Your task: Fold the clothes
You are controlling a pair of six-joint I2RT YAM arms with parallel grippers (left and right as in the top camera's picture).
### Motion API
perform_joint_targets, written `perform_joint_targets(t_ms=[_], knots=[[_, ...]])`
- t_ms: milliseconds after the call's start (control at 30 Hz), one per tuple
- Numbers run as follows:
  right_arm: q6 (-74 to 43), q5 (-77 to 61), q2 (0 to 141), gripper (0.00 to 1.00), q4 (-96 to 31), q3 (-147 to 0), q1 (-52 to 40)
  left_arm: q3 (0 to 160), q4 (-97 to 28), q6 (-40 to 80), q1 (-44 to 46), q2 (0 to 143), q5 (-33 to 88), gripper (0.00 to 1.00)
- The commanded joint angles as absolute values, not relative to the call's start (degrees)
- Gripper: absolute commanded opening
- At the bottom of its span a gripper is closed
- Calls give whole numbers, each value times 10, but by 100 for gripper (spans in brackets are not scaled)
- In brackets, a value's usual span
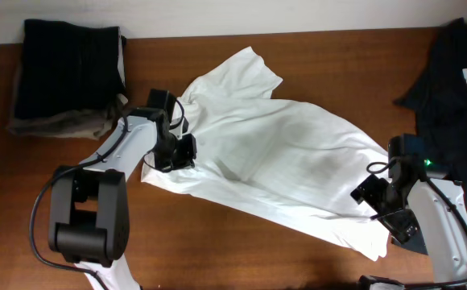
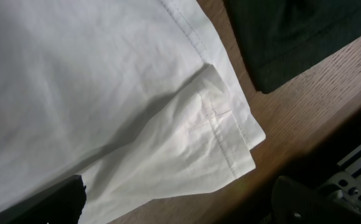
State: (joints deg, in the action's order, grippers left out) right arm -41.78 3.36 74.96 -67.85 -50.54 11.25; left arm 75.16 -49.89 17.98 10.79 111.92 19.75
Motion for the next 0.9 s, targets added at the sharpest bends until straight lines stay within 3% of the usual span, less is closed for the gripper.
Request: perform_joint_targets(t_ms=[0,867], knots=[[-418,32,752,99,-674,-506,109,764,-484,171,109,1123,204,1],[-418,32,752,99,-675,-506,109,777,-287,167,219,1123,210,1]])
